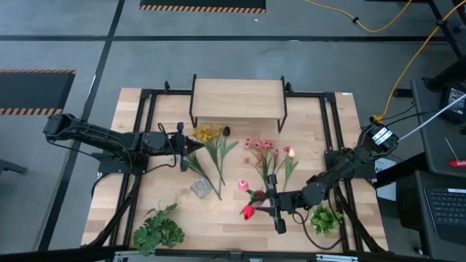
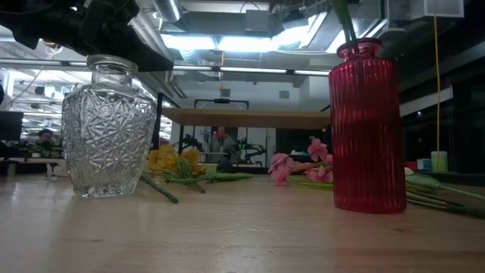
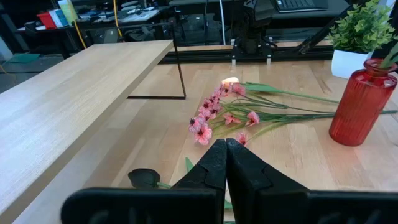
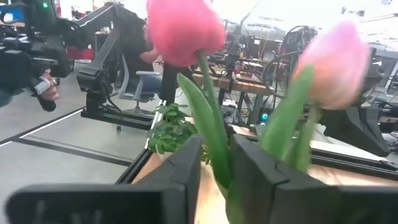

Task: Pick and place flowers into a vace then onto a shelf
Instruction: Put the red tulip into the red vase

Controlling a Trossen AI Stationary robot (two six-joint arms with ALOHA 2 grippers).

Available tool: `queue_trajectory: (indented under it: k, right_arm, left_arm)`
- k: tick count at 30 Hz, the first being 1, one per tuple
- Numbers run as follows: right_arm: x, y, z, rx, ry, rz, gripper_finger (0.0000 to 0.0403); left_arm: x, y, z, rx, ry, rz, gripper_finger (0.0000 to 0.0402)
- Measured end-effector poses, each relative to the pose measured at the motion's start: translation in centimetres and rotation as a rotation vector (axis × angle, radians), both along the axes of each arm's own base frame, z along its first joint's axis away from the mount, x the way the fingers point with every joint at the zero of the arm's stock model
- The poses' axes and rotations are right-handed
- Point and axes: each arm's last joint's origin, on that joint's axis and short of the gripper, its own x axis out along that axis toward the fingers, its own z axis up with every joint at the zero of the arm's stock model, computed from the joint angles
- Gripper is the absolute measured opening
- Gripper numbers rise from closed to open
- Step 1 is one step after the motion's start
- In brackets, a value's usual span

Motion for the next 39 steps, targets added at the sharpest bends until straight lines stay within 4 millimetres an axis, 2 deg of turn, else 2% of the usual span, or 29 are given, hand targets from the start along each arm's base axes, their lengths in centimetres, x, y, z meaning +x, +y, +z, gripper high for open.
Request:
queue_trajectory:
  k: [6,18,29,39]
  right_arm:
    - [0.0,0.0,0.0,-0.049,-0.012,-0.004,0.0123]
    - [-0.8,-0.2,1.8,-0.029,-0.037,0.004,0.0124]
    - [-2.3,0.3,3.4,-0.014,-0.051,0.049,0.0124]
    - [-4.0,-0.3,4.6,-0.046,0.05,0.078,0.0124]
  left_arm:
    - [0.0,0.0,0.0,0.0,0.0,0.0,0.0004]
    - [0.0,0.0,0.0,0.0,0.0,-0.001,0.0004]
    - [0.0,0.0,0.0,0.0,0.0,0.0,0.0004]
    - [0.0,0.0,0.0,0.0,0.0,0.0,0.0004]
